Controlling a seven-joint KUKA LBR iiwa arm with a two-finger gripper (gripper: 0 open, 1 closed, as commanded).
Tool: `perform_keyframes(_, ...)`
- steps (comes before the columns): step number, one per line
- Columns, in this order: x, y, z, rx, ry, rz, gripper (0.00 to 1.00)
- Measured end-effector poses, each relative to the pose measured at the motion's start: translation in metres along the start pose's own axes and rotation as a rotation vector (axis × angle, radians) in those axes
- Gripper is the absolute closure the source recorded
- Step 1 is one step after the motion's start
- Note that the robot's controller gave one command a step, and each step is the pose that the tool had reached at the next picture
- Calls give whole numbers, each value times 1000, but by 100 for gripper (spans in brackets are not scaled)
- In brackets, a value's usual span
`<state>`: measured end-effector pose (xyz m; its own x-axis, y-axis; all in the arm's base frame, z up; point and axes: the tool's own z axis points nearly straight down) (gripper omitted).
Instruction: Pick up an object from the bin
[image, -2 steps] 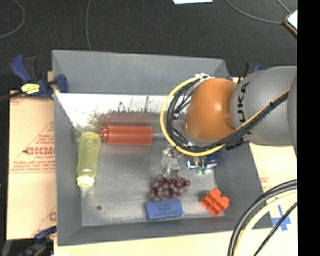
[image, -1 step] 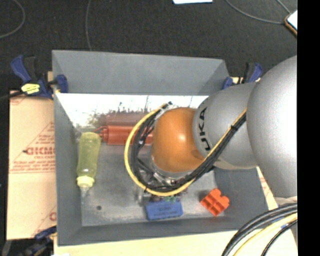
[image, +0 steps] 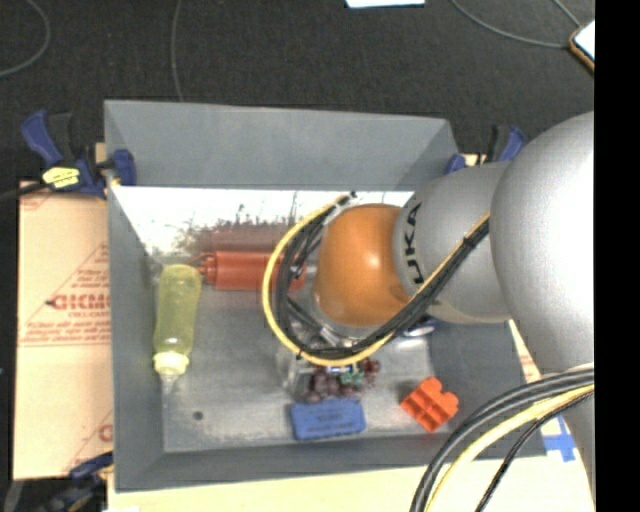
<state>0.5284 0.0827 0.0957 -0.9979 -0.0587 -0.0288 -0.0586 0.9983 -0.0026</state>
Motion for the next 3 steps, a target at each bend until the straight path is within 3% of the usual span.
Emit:
perform_keyframes(1,14,-21,-16,-6,9,-34,100)
perform_keyframes(2,26,24,25,-6,5,-138,0)
perform_keyframes(3,26,24,25,-6,4,-137,0)
